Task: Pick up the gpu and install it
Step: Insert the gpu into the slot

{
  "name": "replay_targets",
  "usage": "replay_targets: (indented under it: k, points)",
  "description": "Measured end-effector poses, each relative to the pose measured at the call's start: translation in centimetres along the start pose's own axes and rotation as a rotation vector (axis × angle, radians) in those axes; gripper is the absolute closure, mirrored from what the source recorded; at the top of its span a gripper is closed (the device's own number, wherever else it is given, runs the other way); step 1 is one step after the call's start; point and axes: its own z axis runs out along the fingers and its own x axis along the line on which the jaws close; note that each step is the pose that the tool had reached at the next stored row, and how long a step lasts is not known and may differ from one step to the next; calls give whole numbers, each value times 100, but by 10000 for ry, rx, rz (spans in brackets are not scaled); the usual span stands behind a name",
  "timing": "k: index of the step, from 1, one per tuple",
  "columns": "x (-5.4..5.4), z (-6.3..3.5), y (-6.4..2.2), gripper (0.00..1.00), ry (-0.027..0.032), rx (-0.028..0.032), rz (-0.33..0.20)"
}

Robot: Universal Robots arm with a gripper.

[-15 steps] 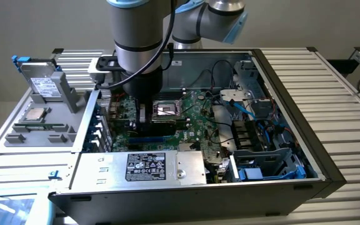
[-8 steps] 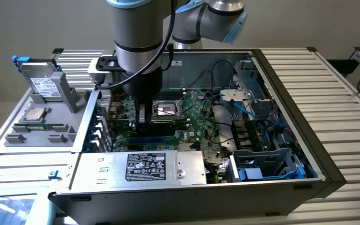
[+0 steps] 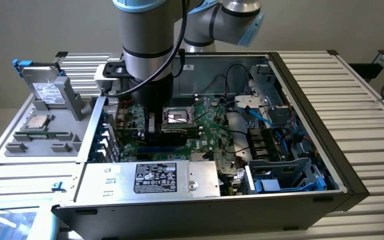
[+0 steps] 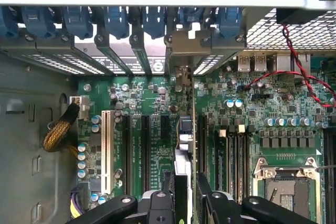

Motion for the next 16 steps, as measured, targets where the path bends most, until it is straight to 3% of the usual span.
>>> replay_targets:
  k: [8, 16]
  points:
    - [0, 3, 0, 72, -2, 15, 0]
    - [1, 50, 1, 72, -50, 8, -2]
